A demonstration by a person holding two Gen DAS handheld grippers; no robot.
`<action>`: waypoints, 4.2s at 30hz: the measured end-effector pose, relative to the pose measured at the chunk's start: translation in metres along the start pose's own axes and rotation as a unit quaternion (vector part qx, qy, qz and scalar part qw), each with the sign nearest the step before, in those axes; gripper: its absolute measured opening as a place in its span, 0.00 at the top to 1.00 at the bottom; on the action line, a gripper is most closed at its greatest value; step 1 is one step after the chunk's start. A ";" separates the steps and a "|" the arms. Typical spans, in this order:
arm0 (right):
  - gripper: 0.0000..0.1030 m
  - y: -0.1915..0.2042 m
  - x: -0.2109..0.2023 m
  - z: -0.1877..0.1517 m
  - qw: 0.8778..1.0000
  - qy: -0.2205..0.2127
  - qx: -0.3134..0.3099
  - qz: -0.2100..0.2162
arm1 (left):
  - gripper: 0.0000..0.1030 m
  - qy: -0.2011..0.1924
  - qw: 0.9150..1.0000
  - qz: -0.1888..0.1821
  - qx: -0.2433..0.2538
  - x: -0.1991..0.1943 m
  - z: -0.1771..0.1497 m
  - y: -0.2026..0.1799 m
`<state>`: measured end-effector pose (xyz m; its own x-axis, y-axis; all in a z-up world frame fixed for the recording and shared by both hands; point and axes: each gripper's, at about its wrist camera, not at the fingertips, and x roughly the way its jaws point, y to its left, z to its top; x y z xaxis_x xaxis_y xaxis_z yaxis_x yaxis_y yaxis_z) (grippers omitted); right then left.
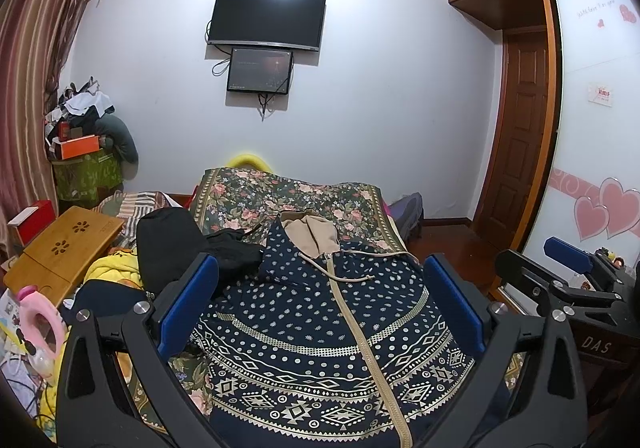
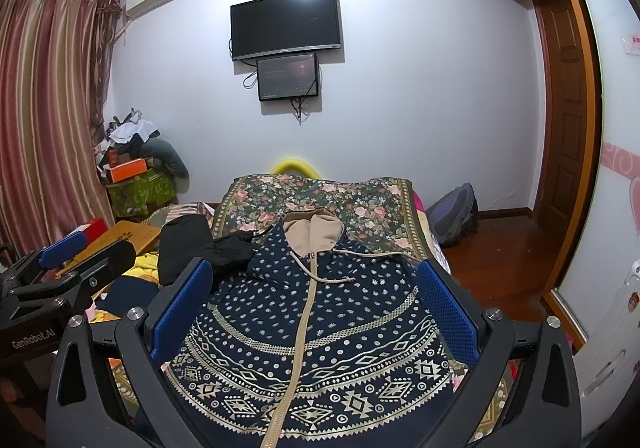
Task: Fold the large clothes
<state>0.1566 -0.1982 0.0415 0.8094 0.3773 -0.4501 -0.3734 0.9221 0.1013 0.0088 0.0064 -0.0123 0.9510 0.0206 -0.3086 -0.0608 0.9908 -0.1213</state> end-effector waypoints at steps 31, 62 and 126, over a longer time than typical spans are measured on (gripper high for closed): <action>0.02 -0.011 0.041 -0.006 0.998 0.052 0.004 -0.019 | 0.00 0.025 0.995 0.087 -0.032 0.049 -0.010 0.064; 0.02 -0.020 0.145 -0.037 0.982 0.173 -0.005 -0.069 | 0.48 0.288 0.848 0.156 -0.417 0.189 -0.188 0.414; 0.02 -0.067 0.141 -0.057 0.976 0.213 -0.043 -0.029 | 0.60 0.361 0.921 -0.118 0.082 0.264 -0.112 -0.040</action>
<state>0.2696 -0.2115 -0.0789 0.5746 0.2373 -0.7833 -0.3835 0.9235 -0.0015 0.2283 -0.0432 -0.1950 0.4780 -0.2345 -0.8465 0.2248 0.9643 -0.1402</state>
